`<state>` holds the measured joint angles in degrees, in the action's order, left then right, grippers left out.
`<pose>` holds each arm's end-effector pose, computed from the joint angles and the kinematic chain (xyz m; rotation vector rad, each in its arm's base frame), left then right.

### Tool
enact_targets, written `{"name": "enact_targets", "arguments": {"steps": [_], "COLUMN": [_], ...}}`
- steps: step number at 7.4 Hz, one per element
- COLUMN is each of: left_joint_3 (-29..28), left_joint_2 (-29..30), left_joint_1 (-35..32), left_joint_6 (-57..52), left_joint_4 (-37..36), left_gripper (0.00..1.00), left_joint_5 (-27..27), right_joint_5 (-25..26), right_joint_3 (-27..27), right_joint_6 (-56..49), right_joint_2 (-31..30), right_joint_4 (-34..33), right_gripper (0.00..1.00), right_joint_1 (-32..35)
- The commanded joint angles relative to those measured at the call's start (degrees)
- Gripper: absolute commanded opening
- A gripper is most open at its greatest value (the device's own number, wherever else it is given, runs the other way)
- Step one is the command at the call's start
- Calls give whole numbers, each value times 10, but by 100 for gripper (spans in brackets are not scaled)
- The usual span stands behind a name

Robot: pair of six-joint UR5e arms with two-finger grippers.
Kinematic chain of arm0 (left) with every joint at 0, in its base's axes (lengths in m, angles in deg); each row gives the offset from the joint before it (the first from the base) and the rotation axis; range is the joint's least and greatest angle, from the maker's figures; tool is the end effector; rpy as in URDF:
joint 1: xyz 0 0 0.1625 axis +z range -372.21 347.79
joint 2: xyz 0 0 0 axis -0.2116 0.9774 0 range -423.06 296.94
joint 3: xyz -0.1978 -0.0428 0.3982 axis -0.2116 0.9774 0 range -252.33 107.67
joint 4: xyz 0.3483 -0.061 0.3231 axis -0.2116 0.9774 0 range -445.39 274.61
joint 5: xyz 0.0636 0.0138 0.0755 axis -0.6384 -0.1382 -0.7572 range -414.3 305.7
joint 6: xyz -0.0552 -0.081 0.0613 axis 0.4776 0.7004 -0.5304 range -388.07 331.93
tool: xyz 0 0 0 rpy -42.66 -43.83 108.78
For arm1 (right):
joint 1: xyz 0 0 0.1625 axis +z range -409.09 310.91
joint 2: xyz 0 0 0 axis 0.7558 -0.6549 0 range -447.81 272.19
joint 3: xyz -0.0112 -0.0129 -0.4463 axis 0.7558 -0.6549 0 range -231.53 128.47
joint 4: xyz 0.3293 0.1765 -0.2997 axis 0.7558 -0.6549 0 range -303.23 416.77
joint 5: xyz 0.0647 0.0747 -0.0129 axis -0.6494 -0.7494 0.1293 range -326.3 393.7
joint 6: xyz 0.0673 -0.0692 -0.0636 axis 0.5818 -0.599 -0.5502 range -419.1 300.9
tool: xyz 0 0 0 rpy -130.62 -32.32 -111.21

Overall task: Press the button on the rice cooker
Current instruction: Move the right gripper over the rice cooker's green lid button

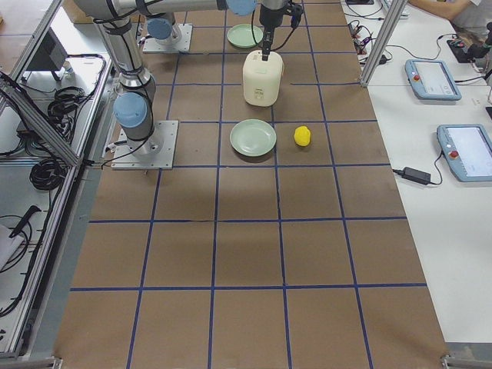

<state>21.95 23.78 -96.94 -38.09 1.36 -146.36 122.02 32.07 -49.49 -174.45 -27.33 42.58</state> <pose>-0.0790 -0.5488 0.4878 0.1274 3.0982 -0.0496 0.1535 -0.5752 0.5123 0.2168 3.1088 0.0820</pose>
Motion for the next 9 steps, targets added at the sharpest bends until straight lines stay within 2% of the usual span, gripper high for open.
{"name": "enact_targets", "arguments": {"steps": [1, 3, 6, 9], "left_joint_3": [0, 0, 0, -1], "left_joint_2": [0, 0, 0, 0], "left_joint_1": [0, 0, 0, 0], "left_joint_6": [0, 0, 0, 0], "left_joint_4": [0, 0, 0, 0], "left_gripper": [100, 100, 100, 100], "left_joint_5": [0, 0, -1, -1], "right_joint_5": [-3, -23, -25, -26], "right_joint_3": [5, 25, 85, 107], "right_joint_6": [-2, -19, -15, -10], "right_joint_2": [0, 16, 14, 22], "right_joint_4": [-8, -34, -98, -152], "right_gripper": [6, 5, 5, 5], "right_joint_1": [25, 58, 73, 75]}}
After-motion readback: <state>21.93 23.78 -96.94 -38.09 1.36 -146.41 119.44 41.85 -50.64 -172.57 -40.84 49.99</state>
